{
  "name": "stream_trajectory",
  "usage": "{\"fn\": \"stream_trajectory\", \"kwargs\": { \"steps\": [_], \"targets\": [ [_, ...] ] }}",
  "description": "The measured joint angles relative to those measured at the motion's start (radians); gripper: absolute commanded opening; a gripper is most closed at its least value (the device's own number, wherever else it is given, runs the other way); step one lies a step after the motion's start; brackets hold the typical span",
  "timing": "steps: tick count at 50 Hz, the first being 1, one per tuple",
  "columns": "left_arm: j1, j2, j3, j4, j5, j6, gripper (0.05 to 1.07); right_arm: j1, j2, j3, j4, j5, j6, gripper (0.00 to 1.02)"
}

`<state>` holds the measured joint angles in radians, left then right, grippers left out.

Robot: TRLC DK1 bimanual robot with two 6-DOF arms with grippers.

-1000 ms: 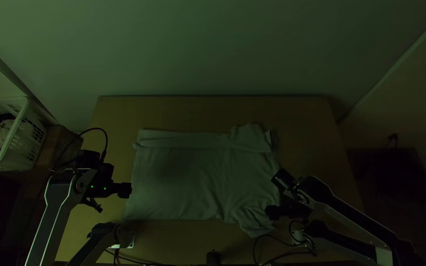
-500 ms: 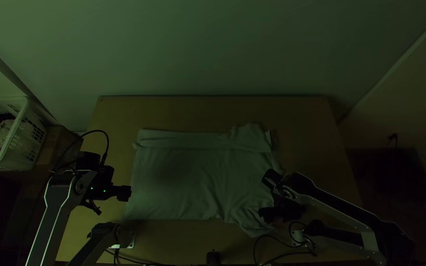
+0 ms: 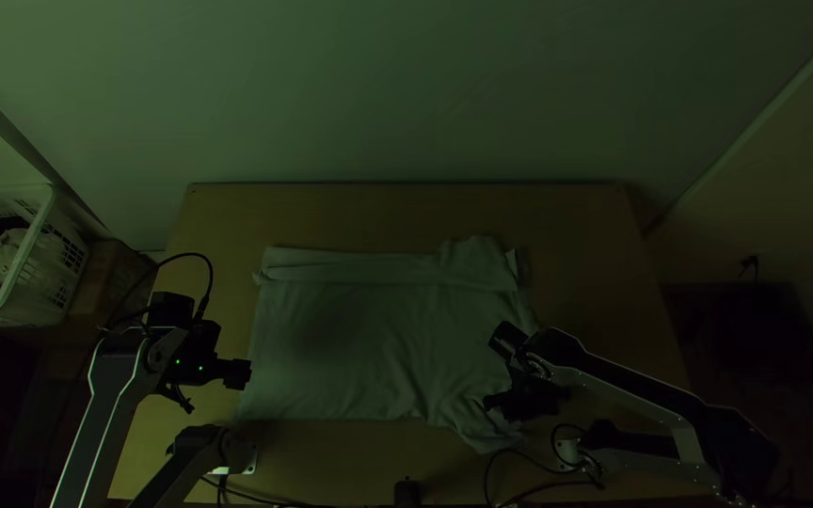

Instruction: Fold the t-shirt

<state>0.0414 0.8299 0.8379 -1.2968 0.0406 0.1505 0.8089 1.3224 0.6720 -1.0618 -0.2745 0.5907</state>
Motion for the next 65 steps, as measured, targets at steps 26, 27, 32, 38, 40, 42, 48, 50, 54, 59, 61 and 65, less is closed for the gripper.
{"fn": "stream_trajectory", "kwargs": {
  "steps": [26, 27, 32, 38, 40, 42, 48, 50, 54, 59, 61, 65],
  "targets": [
    [0.0, -0.007, -0.009, -0.059, -0.013, 0.108, 1.02, 0.016, 0.026, 0.0, 0.018, 0.026, -0.019, 0.03],
    [0.0, -0.008, -0.014, -0.064, -0.019, 0.116, 1.02, 0.016, 0.026, 0.0, 0.018, 0.026, -0.021, 0.03],
    [0.0, -0.01, -0.04, -0.089, -0.045, 0.159, 1.02, 0.016, 0.03, 0.002, 0.019, 0.024, -0.023, 0.03],
    [-0.002, -0.011, -0.078, -0.144, -0.052, 0.199, 1.02, 0.016, 0.035, 0.005, 0.019, 0.023, -0.023, 0.03],
    [-0.002, -0.011, -0.089, -0.151, -0.052, 0.212, 1.02, 0.016, 0.037, 0.006, 0.018, 0.023, -0.023, 0.03],
    [-0.002, -0.012, -0.097, -0.152, -0.053, 0.222, 1.02, 0.016, 0.04, 0.008, 0.018, 0.023, -0.023, 0.03],
    [-0.003, -0.012, -0.124, -0.134, -0.066, 0.251, 1.02, 0.016, 0.041, 0.01, 0.018, 0.023, -0.023, 0.03],
    [-0.005, -0.011, -0.137, -0.108, -0.077, 0.255, 1.02, 0.016, 0.041, 0.01, 0.018, 0.023, -0.023, 0.03],
    [-0.017, 0.008, -0.157, -0.066, -0.094, 0.26, 1.02, 0.016, 0.041, 0.01, 0.018, 0.023, -0.023, 0.03],
    [-0.03, 0.053, -0.174, -0.014, -0.106, 0.263, 1.02, 0.016, 0.041, 0.01, 0.018, 0.023, -0.023, 0.03],
    [-0.032, 0.074, -0.179, 0.009, -0.11, 0.263, 1.02, 0.016, 0.041, 0.01, 0.018, 0.023, -0.023, 0.03],
    [-0.044, 0.117, -0.189, 0.04, -0.124, 0.262, 1.02, 0.016, 0.041, 0.01, 0.018, 0.023, -0.022, 0.03]
  ]
}}
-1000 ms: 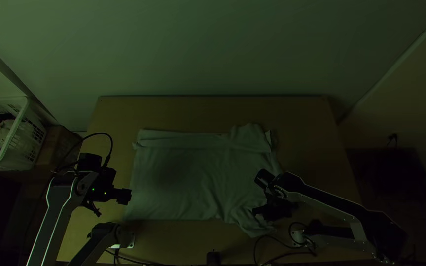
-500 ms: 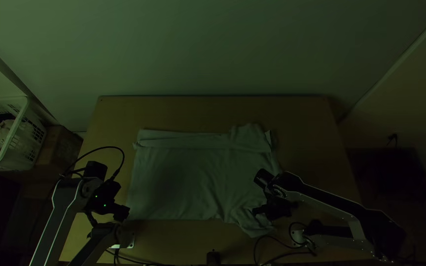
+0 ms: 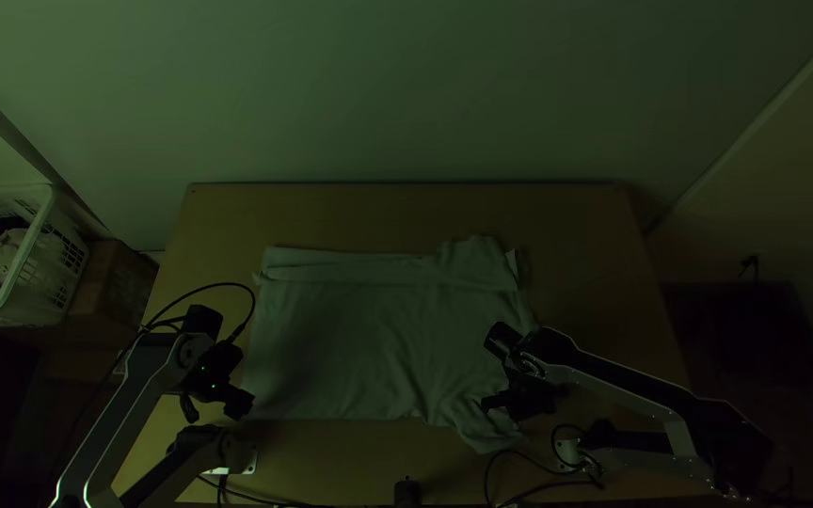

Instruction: Fold the t-shirt

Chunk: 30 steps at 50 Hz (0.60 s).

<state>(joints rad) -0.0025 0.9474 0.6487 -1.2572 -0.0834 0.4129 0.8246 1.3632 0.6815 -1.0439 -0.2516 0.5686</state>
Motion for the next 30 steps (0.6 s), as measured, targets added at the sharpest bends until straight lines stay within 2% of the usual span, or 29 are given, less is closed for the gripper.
{"fn": "stream_trajectory", "kwargs": {
  "steps": [16, 30],
  "targets": [
    [-0.09, 0.082, -0.039, 0.066, -0.042, -0.006, 1.02, -0.002, 0.0, 0.0, 0.0, 0.0, 0.0, 0.03],
    [-0.2, 0.1, -0.06, 0.084, -0.061, -0.054, 1.02, -0.003, 0.0, 0.0, 0.0, 0.0, 0.0, 0.03]
  ]
}}
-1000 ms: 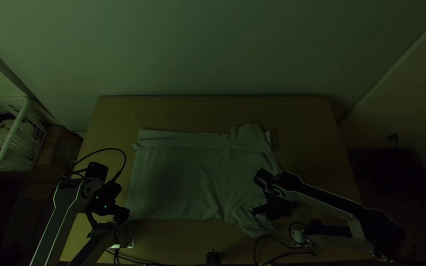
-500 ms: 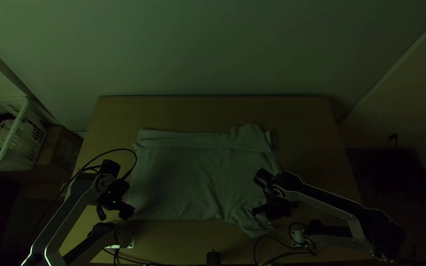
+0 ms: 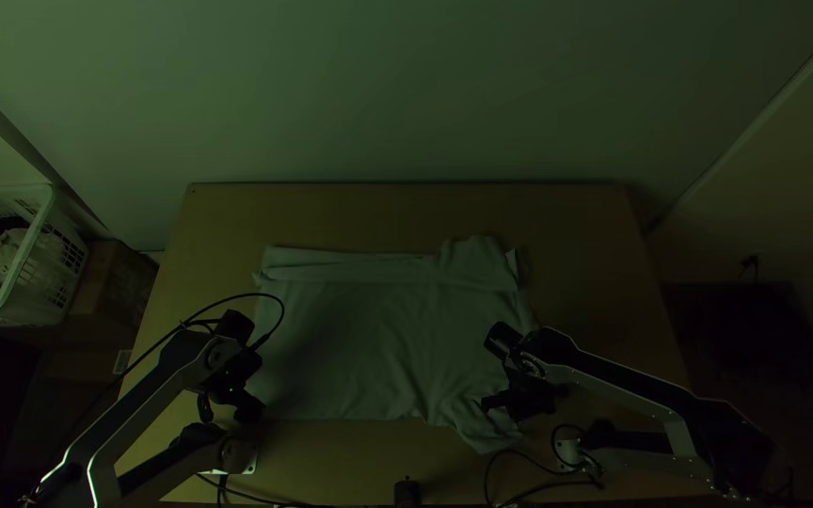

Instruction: Fold the t-shirt

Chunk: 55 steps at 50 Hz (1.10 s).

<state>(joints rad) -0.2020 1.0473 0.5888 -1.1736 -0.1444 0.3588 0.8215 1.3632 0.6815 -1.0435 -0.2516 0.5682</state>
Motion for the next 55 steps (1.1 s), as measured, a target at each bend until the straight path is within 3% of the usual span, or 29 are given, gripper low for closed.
{"fn": "stream_trajectory", "kwargs": {
  "steps": [4, 7, 11, 15, 16, 29, 36, 55],
  "targets": [
    [-0.026, 0.015, 0.0, 0.011, -0.009, -0.007, 1.0, 0.0, 0.0, 0.0, 0.0, 0.0, 0.0, 0.03],
    [-0.045, 0.029, -0.002, 0.021, -0.024, -0.011, 0.88, -0.002, 0.0, 0.0, 0.0, 0.0, 0.0, 0.03],
    [-0.074, 0.047, -0.007, 0.036, -0.033, -0.011, 0.57, -0.005, 0.0, 0.0, 0.0, 0.0, 0.0, 0.03],
    [-0.12, 0.05, -0.01, 0.039, -0.037, -0.01, 0.12, -0.006, 0.0, 0.0, 0.0, -0.001, 0.0, 0.03],
    [-0.131, 0.05, -0.011, 0.039, -0.036, -0.01, 0.07, -0.006, 0.0, 0.0, 0.0, -0.001, 0.0, 0.03],
    [-0.119, 0.052, -0.004, 0.069, -0.032, -0.006, 0.08, -0.027, 0.0, 0.002, 0.0, -0.004, -0.005, 0.03],
    [-0.021, 0.06, 0.035, 0.169, -0.045, 0.026, 0.08, -0.07, 0.0, 0.021, 0.012, 0.013, -0.037, 0.03],
    [0.103, 0.065, 0.118, 0.179, -0.035, 0.081, 0.08, -0.22, -0.024, 0.135, -0.107, 0.069, -0.15, 0.03]
  ]
}}
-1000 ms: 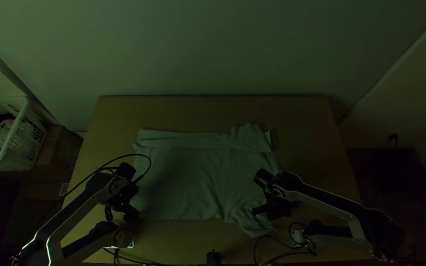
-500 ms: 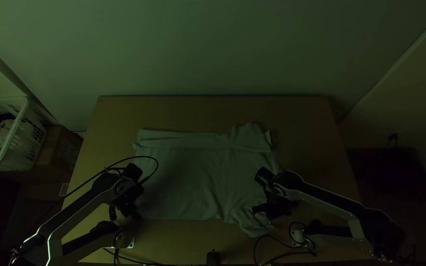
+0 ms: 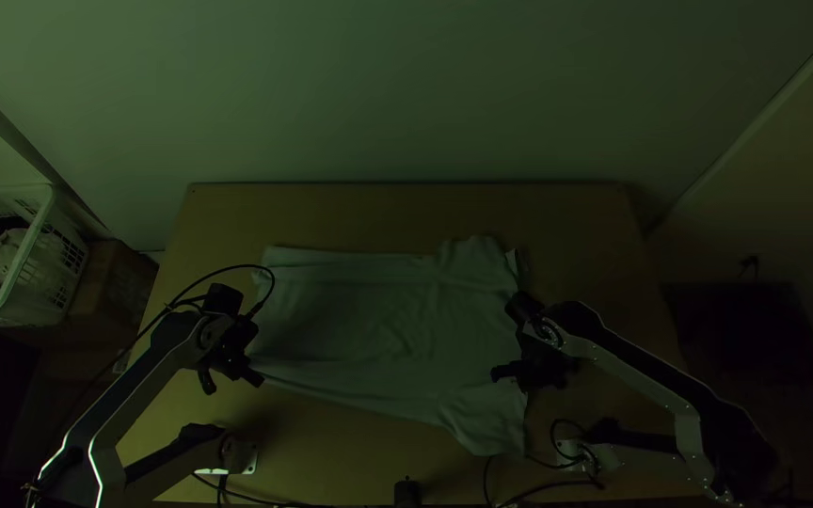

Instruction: Fold the t-shirt

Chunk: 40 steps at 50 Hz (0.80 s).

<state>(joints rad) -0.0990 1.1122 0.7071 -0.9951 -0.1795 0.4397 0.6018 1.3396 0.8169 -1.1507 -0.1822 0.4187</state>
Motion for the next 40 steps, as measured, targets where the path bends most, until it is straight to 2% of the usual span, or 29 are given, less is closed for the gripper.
{"fn": "stream_trajectory", "kwargs": {
  "steps": [10, 28, 40],
  "targets": [
    [0.043, 0.007, 0.064, 0.0, 0.014, 0.029, 0.08, -0.077, -0.015, 0.092, -0.037, 0.018, -0.054, 0.03],
    [0.085, 0.102, 0.221, 0.004, 0.045, 0.037, 0.08, -0.135, -0.002, 0.225, -0.06, 0.04, -0.092, 0.03],
    [0.105, 0.173, 0.323, 0.022, 0.063, 0.037, 0.08, -0.211, 0.066, 0.333, -0.063, 0.061, -0.122, 0.03]
  ]
}}
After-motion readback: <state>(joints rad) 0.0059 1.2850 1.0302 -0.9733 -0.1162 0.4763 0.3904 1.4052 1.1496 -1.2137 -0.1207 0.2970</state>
